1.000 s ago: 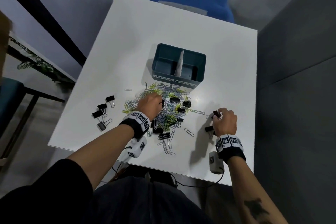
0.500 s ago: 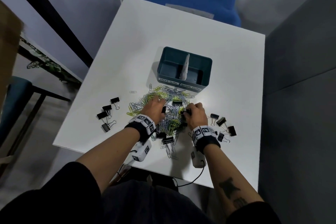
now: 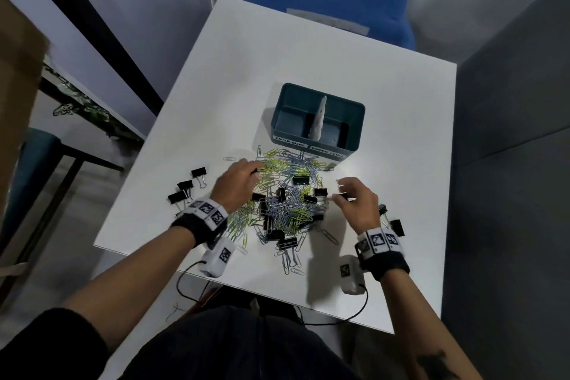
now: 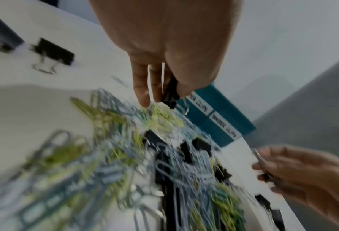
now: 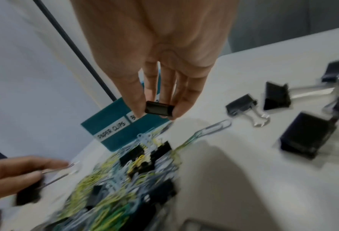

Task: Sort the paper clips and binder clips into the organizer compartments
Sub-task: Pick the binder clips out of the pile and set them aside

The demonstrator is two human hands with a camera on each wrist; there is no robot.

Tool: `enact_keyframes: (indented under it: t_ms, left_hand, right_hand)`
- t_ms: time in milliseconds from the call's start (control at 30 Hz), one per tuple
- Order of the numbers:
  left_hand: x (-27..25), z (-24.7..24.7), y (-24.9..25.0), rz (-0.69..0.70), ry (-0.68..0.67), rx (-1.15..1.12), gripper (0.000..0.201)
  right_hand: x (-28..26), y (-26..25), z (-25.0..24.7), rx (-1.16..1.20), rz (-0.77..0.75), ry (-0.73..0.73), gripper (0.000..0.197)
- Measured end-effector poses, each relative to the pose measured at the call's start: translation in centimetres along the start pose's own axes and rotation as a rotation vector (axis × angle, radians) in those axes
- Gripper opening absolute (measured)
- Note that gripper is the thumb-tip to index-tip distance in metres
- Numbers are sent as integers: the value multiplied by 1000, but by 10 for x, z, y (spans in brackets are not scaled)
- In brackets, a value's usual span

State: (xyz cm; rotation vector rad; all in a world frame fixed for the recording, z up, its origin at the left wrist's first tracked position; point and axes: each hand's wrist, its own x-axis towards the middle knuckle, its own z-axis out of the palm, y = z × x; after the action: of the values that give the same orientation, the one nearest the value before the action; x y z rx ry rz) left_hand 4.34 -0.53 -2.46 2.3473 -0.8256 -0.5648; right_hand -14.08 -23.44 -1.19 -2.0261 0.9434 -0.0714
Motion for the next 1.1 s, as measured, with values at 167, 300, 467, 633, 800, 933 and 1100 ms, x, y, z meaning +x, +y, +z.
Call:
enact_keyframes:
  t_ms: [167, 300, 467, 633, 800, 933, 1100]
  left_hand:
    - [6, -58, -51, -259, 168, 110, 14]
    - [10, -75, -85, -515, 181, 77, 14]
    - [9, -68, -102, -526, 112, 6, 24]
    - [-6, -61, -81, -246, 166, 405, 33]
    - [-22, -25, -41, 152, -59, 348, 33]
    - [-22, 5, -19, 237, -229, 352, 37]
    - [-24, 26, -5, 205, -222, 369, 46]
  right_hand:
    - [13, 36, -36, -349, 28, 92, 30]
    - [27, 53, -45, -443, 100, 93, 27]
    - [31, 61, -40, -503, 167, 12, 26]
    - [23, 52, -37, -595, 22, 145, 25]
    - [10, 21, -8, -551, -165, -86, 34]
    - [4, 2, 23, -620, -302, -209, 36]
    - [2, -7, 45, -680, -223, -222, 48]
